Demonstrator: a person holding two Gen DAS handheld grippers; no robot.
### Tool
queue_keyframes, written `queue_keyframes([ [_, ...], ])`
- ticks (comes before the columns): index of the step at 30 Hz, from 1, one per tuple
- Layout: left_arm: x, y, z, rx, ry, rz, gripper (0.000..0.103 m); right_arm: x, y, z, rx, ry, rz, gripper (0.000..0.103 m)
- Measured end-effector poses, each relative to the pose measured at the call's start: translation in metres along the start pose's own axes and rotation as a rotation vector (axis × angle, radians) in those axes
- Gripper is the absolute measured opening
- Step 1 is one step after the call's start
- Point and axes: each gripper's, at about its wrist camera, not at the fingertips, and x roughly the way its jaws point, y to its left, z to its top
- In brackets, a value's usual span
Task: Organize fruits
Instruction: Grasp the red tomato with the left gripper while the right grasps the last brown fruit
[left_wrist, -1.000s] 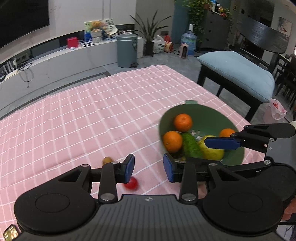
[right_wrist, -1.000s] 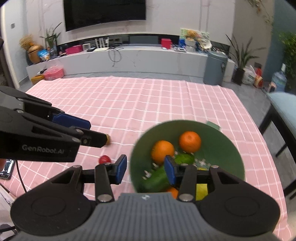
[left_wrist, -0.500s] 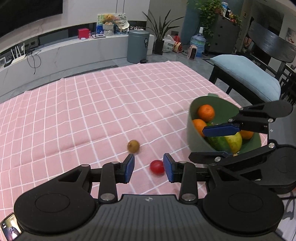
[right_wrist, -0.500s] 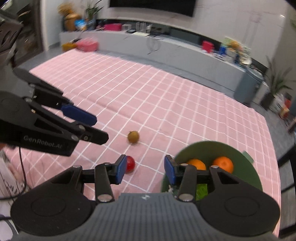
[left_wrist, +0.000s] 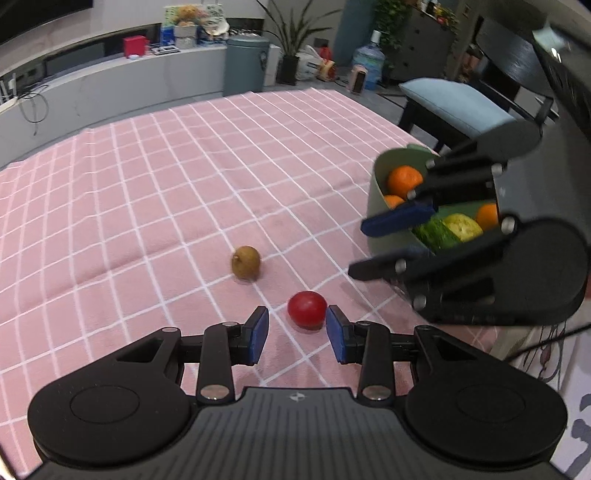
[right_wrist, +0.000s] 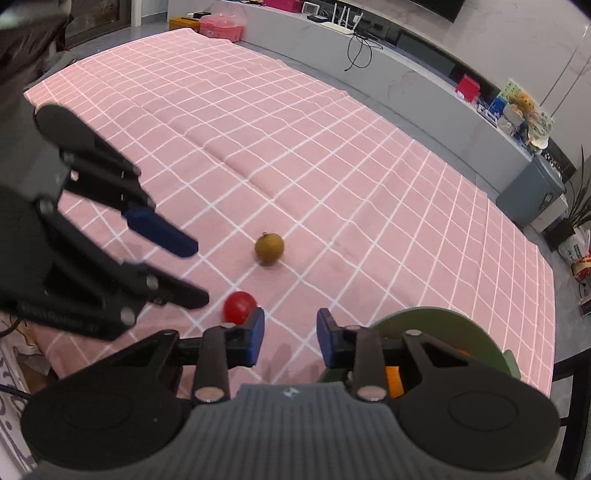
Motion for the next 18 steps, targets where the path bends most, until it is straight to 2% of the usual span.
queue_keyframes([
  [5, 0.019, -0.002, 0.0, 0.009, 0.021, -0.025, 0.043, 0.006, -0.006, 0.001, 0.01, 0.015, 0.025, 0.023],
  [14, 0.041, -0.008, 0.0, 0.041, 0.046, -0.007, 0.043, 0.018, -0.009, 0.003, -0.006, 0.022, 0.049, 0.023],
  [18, 0.046, -0.009, 0.0, 0.053, 0.049, 0.004, 0.043, 0.02, -0.01, 0.004, -0.015, 0.014, 0.047, 0.028],
])
